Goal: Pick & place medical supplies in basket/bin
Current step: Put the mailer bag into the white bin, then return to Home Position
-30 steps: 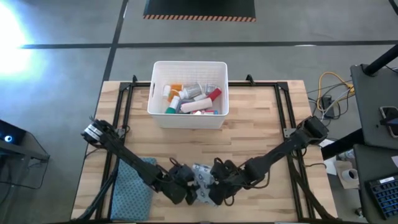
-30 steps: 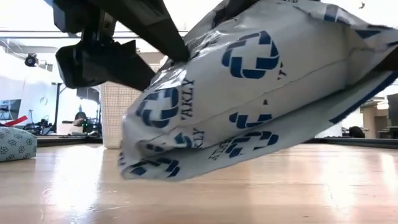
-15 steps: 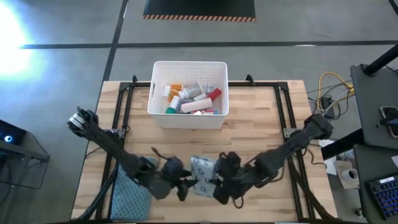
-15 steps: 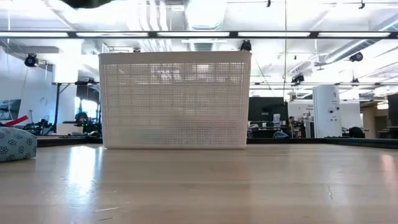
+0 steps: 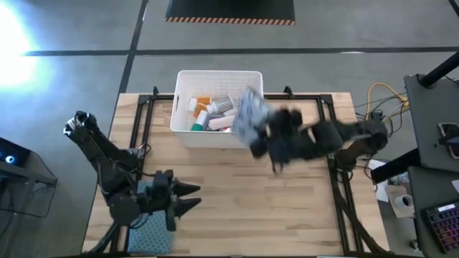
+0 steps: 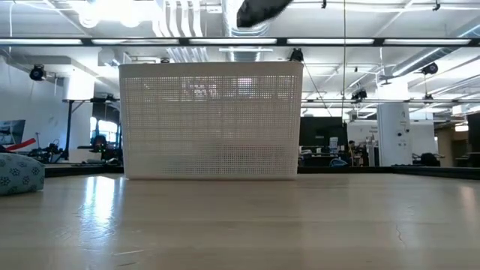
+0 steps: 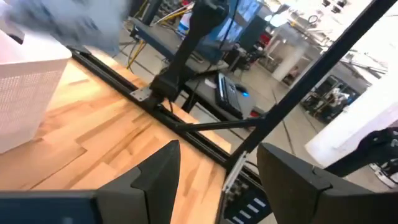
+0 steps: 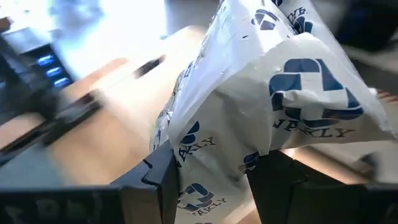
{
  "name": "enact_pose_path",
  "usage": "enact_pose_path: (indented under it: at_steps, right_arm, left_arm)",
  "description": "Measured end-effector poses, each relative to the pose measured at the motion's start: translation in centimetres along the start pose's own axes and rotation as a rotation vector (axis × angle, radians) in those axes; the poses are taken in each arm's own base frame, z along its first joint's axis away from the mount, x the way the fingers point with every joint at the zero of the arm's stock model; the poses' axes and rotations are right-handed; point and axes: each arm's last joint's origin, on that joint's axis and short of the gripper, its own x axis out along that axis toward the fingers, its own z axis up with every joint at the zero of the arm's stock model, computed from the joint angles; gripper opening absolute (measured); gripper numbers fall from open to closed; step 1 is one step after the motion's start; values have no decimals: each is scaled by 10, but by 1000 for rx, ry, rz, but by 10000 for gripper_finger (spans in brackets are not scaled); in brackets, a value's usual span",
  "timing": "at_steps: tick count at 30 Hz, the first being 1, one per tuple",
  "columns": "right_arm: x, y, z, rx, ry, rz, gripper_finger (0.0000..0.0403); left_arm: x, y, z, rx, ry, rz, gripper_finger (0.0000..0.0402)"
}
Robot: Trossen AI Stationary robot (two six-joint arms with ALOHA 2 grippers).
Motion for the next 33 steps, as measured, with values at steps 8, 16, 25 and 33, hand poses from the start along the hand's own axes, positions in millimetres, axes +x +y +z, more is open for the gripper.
enact_pose_path:
  at_steps: [8,16,25,33]
  right_arm:
    - [52,-48,62,42,0,-54,143]
    - [131,-89,68,162,218,87,155]
    - [176,-102,42,69,351,18,230]
    - [154,-91,49,-63,258,-10,309]
  left_arm:
    - [11,-7,-24,10,19,-9,194]
    - [23,-13,-48,-9,14,-17,194]
    - [38,-8,-55,-22,-9,30,194]
    - [50,-1,-50,-21,-34,68,194]
